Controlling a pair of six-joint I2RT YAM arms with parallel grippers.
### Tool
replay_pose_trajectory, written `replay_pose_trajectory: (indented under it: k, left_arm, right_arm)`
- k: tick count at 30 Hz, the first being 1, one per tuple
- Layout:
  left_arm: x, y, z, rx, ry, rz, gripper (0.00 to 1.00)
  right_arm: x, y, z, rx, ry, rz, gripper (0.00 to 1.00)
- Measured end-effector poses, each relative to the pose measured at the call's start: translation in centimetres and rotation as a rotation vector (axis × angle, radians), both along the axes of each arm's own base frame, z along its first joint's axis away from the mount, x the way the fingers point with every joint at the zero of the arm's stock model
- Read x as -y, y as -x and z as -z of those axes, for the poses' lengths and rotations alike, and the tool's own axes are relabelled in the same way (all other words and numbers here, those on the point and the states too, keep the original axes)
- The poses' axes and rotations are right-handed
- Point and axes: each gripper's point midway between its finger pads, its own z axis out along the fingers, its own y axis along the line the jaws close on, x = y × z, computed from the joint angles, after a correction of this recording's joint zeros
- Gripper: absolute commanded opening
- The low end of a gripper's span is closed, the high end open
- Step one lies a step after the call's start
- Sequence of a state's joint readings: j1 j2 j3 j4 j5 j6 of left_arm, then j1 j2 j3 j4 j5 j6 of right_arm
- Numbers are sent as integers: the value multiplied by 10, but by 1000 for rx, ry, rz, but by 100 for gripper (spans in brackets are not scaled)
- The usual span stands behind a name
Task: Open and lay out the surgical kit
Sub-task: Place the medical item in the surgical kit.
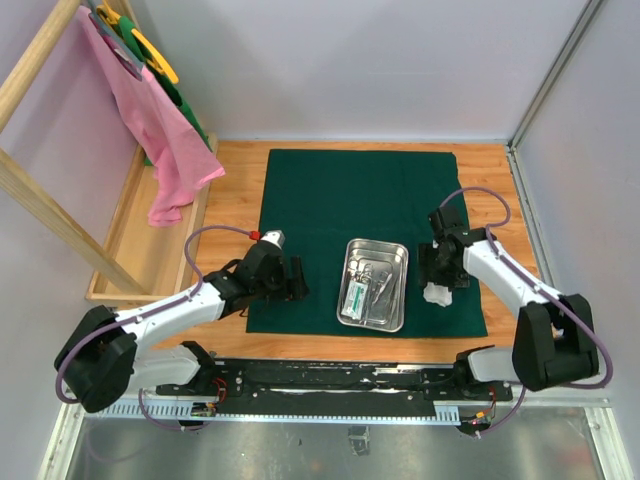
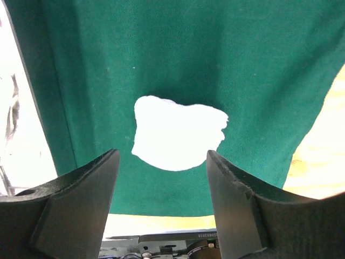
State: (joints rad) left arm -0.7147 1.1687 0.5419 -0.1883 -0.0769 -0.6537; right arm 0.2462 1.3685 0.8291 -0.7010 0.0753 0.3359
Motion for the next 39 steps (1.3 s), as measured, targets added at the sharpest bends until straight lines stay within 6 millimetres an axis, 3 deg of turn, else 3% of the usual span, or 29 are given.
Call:
replay_pose_trajectory:
  k: [3, 9, 12, 22, 27, 35, 39]
  left_arm:
    - [-1, 0, 0, 1, -3, -4, 85]
    - [-4, 1, 2, -5, -17, -11, 85]
    - [-5, 2, 2, -8, -20, -12, 85]
    - [-5, 2, 3, -8, -23, -13, 85]
    - [-6, 2, 3, -9, -24, -13, 85]
    - [-6, 2, 3, -9, -23, -12, 85]
    - [-6, 2, 3, -9, -24, -13, 85]
  right_arm:
    - [1, -1, -14, 47, -7, 2, 63]
    - [3, -5, -28, 105, -6, 16, 26]
    - [2, -4, -25, 91, -5, 21, 19]
    - [3, 3, -1, 24, 8, 45, 22]
    - [4, 11, 27, -26, 11, 77, 22]
    - [4, 11, 21, -5, 0, 101, 33]
    - [5, 16, 3, 24, -8, 101, 39]
